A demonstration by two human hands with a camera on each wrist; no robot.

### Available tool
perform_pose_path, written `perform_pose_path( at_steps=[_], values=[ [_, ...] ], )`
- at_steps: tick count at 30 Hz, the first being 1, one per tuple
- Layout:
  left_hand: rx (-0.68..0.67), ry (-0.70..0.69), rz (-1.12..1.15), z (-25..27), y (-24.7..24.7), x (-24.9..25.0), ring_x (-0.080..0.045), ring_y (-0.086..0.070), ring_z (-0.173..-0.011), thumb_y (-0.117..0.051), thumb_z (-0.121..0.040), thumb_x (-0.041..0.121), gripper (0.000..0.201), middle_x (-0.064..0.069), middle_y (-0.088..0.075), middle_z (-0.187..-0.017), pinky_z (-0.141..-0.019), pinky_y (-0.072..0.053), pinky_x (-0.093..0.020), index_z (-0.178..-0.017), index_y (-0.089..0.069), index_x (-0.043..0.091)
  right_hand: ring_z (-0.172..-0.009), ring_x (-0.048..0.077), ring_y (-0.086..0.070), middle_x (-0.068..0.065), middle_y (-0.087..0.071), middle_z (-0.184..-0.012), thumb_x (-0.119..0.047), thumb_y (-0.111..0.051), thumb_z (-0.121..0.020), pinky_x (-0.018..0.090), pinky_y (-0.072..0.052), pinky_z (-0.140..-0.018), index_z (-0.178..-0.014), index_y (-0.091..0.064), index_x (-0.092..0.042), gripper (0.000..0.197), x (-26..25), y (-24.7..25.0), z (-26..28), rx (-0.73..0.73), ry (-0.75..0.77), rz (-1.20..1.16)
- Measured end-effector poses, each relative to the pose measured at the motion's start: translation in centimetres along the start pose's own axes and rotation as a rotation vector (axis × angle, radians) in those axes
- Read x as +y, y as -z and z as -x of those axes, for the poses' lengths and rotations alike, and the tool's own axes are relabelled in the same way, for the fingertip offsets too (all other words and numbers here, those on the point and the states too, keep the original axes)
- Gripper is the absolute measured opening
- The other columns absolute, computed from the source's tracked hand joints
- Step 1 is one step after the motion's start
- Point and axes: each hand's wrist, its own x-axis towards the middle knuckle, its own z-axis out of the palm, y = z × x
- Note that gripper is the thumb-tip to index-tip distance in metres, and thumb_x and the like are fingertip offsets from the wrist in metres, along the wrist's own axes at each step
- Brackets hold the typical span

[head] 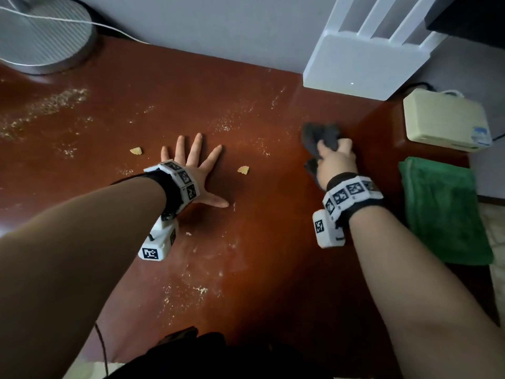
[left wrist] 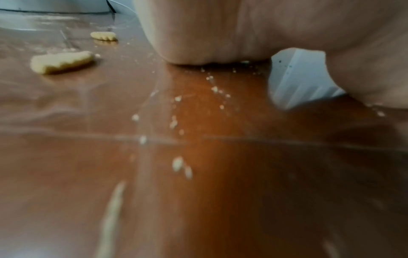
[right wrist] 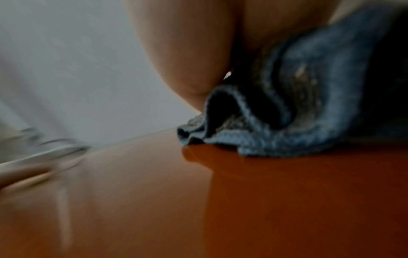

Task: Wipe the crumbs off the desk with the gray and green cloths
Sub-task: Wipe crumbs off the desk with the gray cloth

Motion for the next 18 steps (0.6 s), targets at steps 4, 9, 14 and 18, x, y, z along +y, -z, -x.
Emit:
perform_pose_path(
  at_steps=[4,9,14,18],
  values=[
    [-0.010,-0.013,-0.009,-1.0,1.3,0.0,-0.037,0.028,-0.137,-0.052,-0.049,0.089,0.128,0.000,0.042,-0.145,-0.109,0.004,-0.064,-0.135,0.033,0.044,-0.114,0.026,-0.050,0.008,-0.042,-0.130,-0.022,-0.050,-0.095,0.032,-0.041,-0.099,-0.126,-0.052,-0.021,0.031,-2.1,-0.9,3.1,-0.250,0.401,0.058],
    [-0.007,-0.018,0.012,-1.8,1.5,-0.1,-0.036,0.032,-0.136,-0.053,-0.050,0.088,0.129,0.001,0.043,-0.144,-0.107,0.007,-0.065,-0.135,0.033,0.045,-0.125,0.029,-0.042,0.015,-0.032,-0.139,-0.006,-0.046,-0.095,0.020,-0.023,-0.107,-0.134,-0.051,-0.013,0.040,-0.4,2.2,-0.6,-0.023,0.195,-0.139],
    [-0.007,-0.016,0.012,-2.2,1.4,-0.1,-0.036,0.033,-0.135,-0.052,-0.051,0.088,0.127,0.001,0.045,-0.143,-0.107,0.008,-0.065,-0.133,0.035,0.045,-0.117,0.029,-0.052,0.006,-0.039,-0.136,-0.021,-0.049,-0.096,0.027,-0.040,-0.092,-0.128,-0.047,-0.019,0.033,-1.1,3.0,-6.0,0.116,-0.393,-0.361],
    [-0.008,-0.022,0.011,-2.2,1.4,-0.2,-0.036,0.034,-0.135,-0.051,-0.051,0.088,0.127,0.001,0.045,-0.143,-0.107,0.008,-0.065,-0.133,0.036,0.045,-0.073,0.015,-0.059,0.009,-0.052,-0.113,-0.021,-0.056,-0.091,0.012,-0.046,-0.046,-0.107,-0.047,-0.014,0.020,-4.2,1.6,-4.6,0.114,-0.196,-0.524]
  ],
)
